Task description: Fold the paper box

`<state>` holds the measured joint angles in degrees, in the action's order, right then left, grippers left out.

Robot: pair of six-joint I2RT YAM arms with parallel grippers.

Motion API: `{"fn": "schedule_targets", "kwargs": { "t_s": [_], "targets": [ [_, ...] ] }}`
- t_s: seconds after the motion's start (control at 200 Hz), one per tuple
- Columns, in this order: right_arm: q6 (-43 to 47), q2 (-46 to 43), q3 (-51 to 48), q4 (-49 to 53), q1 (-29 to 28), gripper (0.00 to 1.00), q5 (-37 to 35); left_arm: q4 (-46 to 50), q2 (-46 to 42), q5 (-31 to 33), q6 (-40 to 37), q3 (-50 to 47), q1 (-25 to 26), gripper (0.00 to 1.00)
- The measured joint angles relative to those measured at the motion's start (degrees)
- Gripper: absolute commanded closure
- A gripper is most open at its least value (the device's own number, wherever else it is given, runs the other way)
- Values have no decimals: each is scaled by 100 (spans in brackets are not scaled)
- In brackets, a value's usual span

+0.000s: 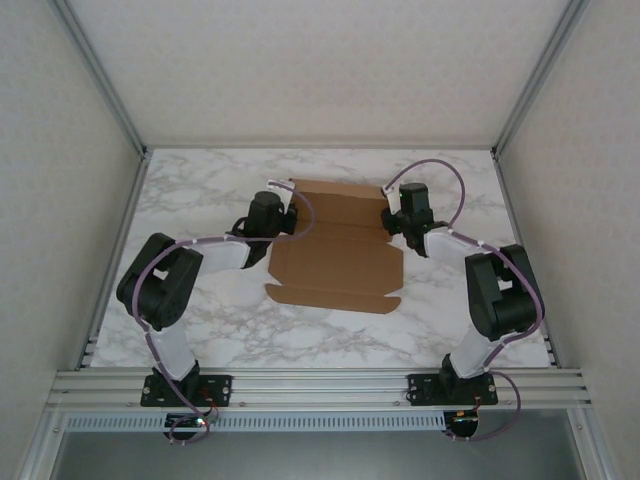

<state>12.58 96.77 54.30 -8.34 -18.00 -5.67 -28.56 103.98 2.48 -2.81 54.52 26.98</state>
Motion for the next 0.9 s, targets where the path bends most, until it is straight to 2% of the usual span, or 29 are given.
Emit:
{"fn": "schedule_targets", "kwargs": {
  "t_s": [0.205, 0.436, 0.751, 0.896],
  "targets": [
    [-181, 297, 339, 66, -214, 91, -935, 85, 0, 164, 363, 2, 101, 100],
    [-697, 588, 942, 358, -494, 92, -1963, 96, 0, 184, 844, 2, 107, 100],
    [-1429, 861, 1526, 962, -741, 89, -2765, 107, 0, 188, 1318, 2, 149, 100],
    [-1864, 914, 1545, 1119, -765, 82, -2892, 127, -11, 232, 1340, 2, 199, 100]
  ]
}}
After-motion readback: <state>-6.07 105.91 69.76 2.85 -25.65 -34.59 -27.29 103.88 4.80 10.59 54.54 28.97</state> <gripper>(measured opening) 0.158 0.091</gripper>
